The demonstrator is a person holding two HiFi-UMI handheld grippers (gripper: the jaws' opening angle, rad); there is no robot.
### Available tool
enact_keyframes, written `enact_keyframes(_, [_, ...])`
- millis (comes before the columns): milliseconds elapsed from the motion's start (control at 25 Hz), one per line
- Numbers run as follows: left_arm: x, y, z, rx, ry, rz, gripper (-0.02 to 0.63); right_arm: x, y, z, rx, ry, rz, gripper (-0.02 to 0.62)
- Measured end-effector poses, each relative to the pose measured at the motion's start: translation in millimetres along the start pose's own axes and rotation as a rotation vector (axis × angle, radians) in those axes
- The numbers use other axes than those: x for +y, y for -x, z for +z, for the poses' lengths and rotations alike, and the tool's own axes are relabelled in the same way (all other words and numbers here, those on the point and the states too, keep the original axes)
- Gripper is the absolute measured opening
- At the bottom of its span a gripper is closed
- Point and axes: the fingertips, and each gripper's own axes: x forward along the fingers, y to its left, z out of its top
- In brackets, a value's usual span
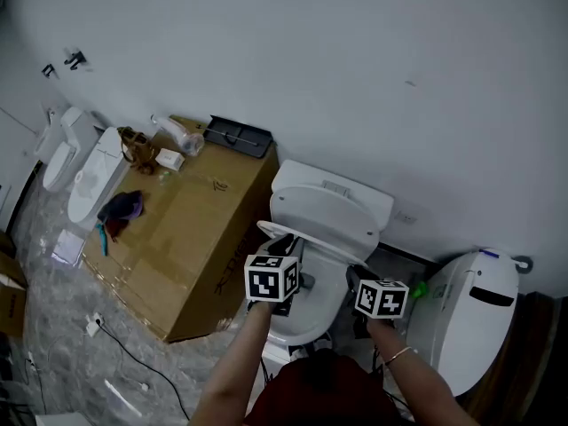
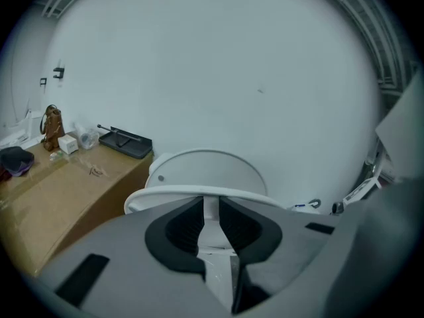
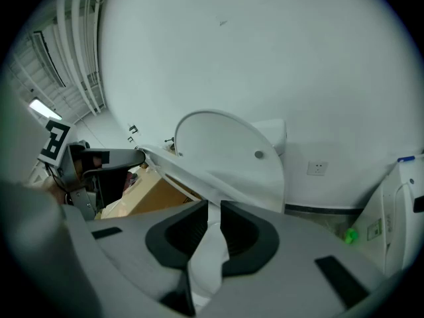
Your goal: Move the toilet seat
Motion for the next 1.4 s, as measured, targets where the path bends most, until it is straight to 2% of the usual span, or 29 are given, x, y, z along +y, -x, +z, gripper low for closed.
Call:
enact_keyframes(320, [-6, -24, 20, -0.021, -0.078, 0.017, 0.064, -11, -10, 20, -0.011, 0.052, -0.044, 0.069])
enact_keyframes(1000, [-8, -74, 54, -0.030, -0.103, -0.013, 0.058, -27, -43, 59, -0.018, 0.099, -0.090, 0.067])
enact_keyframes(1400, [-8, -89, 62, -0.033, -0.098, -0.005, 0.057, -34, -47, 72, -0.021, 0.116, -0.100, 0.067])
